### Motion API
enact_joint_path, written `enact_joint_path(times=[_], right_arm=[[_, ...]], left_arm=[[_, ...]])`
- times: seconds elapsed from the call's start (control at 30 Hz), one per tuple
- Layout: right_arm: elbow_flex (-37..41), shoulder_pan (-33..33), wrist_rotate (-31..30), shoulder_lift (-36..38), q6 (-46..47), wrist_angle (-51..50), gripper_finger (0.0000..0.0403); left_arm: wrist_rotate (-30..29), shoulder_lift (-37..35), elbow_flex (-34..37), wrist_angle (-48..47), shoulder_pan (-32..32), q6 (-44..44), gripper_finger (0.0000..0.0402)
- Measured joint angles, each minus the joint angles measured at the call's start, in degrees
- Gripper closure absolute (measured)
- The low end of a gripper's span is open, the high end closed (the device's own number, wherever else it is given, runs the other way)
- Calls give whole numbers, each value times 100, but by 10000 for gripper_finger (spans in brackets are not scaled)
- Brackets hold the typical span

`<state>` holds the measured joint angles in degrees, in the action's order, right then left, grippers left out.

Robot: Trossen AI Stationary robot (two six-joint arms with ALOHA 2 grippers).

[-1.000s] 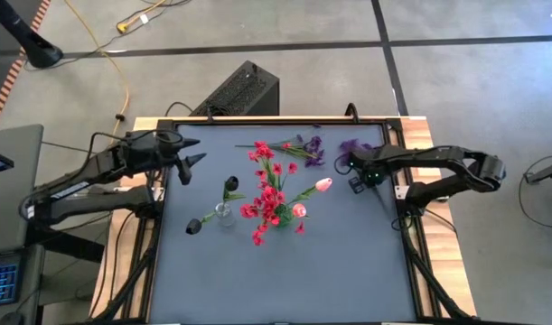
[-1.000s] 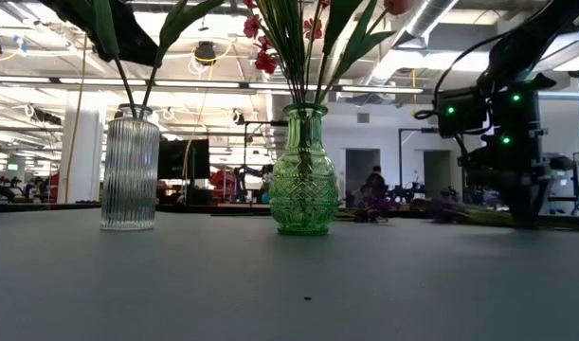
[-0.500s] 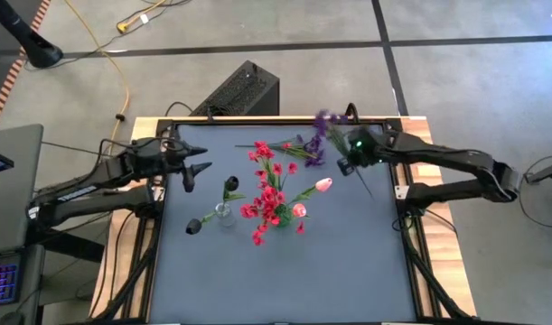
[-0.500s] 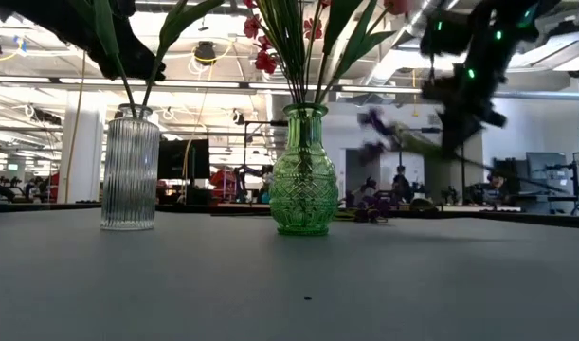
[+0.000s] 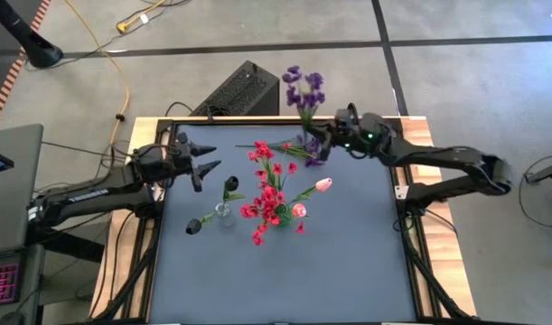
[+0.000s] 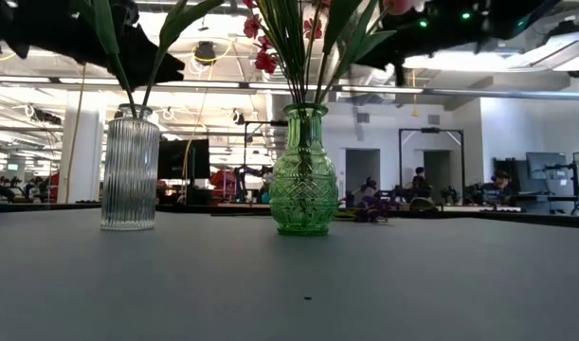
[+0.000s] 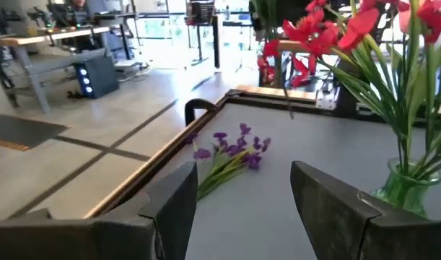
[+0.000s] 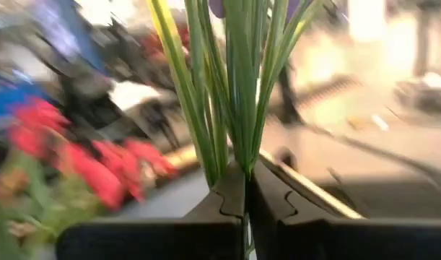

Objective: Sort flowers into vase by color
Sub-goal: Put the right violet flowers into the transparent vase

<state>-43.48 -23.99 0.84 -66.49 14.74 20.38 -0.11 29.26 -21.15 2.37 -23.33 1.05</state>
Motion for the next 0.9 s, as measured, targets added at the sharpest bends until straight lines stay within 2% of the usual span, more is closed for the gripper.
enact_joint_path(times=[0.13,0.23,0.33,0.43,0.6,0.9], right_arm=[[-141,81,379,-726,-58,1475,372],[-510,76,527,-1267,-105,2028,372],[-1077,76,625,-1794,-87,2063,373],[-1675,88,1005,-2340,-53,2044,373],[-2594,121,1152,-3105,25,2043,372],[-3540,240,1491,-4076,323,1998,372]], left_arm=[[89,0,207,371,0,-128,189],[87,0,275,594,-1,-224,189],[-32,20,275,759,-1,-170,189],[-250,144,273,948,-12,-107,189],[-264,658,273,1346,-220,-10,189],[332,1769,267,2954,-716,251,189]])
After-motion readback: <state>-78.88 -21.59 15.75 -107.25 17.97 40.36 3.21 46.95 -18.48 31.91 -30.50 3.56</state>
